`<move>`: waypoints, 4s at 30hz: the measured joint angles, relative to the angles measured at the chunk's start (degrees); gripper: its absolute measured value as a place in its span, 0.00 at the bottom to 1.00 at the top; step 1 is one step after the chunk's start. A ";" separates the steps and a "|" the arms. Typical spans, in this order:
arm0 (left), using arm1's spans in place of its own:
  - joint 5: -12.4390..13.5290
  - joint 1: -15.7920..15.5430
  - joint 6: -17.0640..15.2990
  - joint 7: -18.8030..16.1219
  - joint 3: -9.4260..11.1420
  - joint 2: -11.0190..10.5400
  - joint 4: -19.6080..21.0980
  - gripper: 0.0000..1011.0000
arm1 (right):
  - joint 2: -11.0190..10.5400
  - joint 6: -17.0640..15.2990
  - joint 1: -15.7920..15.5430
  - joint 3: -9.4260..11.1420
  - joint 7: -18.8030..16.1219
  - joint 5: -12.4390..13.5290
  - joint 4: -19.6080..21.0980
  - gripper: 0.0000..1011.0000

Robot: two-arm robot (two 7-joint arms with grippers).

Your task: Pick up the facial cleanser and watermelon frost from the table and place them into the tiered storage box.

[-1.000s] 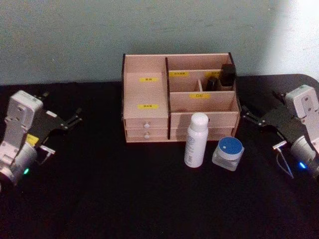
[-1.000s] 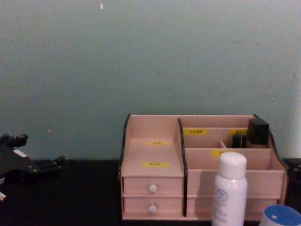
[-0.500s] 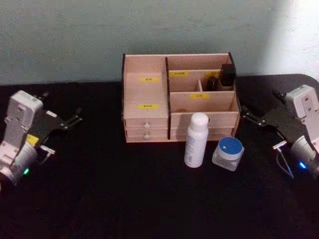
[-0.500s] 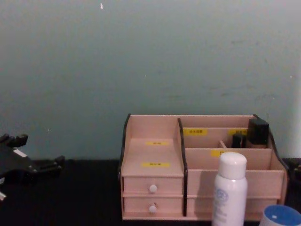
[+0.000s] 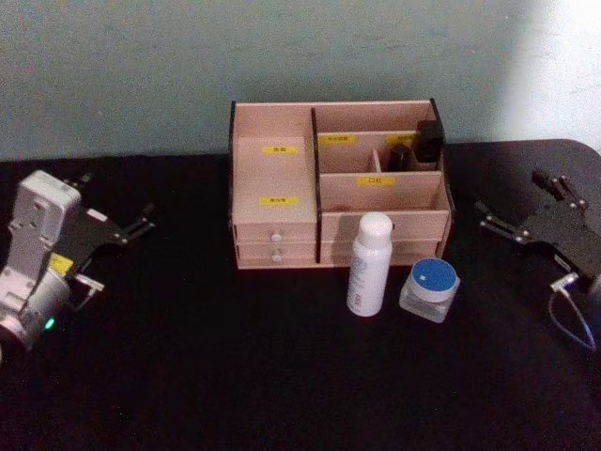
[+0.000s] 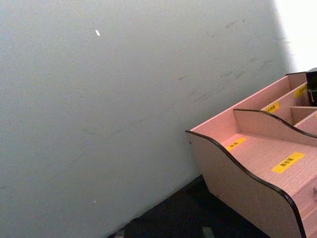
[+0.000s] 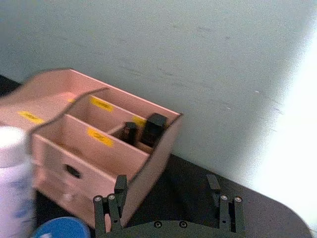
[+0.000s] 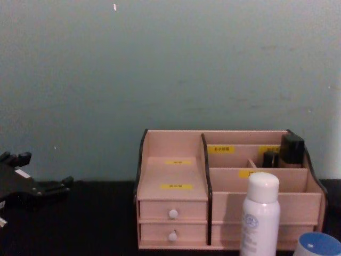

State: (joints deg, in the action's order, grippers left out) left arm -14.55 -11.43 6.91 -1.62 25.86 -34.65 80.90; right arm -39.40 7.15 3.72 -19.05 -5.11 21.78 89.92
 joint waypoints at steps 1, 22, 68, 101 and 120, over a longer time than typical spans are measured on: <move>0.00 0.00 0.00 0.00 0.00 0.00 0.00 0.99 | -0.53 -0.12 -0.71 0.45 -0.94 0.87 0.88 0.99; 0.00 0.00 0.00 0.00 0.00 0.00 0.00 0.99 | -1.23 -7.08 -0.25 -2.57 -22.80 9.51 3.30 0.99; 0.00 0.00 0.00 0.00 0.00 0.00 0.00 0.99 | 8.61 -6.20 10.97 -8.35 -30.93 3.77 -12.09 0.99; 0.00 0.00 0.00 0.00 0.00 0.00 0.00 0.99 | 8.49 -6.36 10.77 -8.20 -30.77 4.00 -11.80 0.58; 0.00 0.00 0.00 0.00 0.00 0.00 0.00 0.99 | 7.12 -6.45 9.71 -6.43 -31.58 6.28 -8.75 0.58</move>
State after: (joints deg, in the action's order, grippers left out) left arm -14.55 -11.43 6.91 -1.62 25.87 -34.64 80.90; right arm -32.28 0.71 13.44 -25.48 -36.70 28.06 81.18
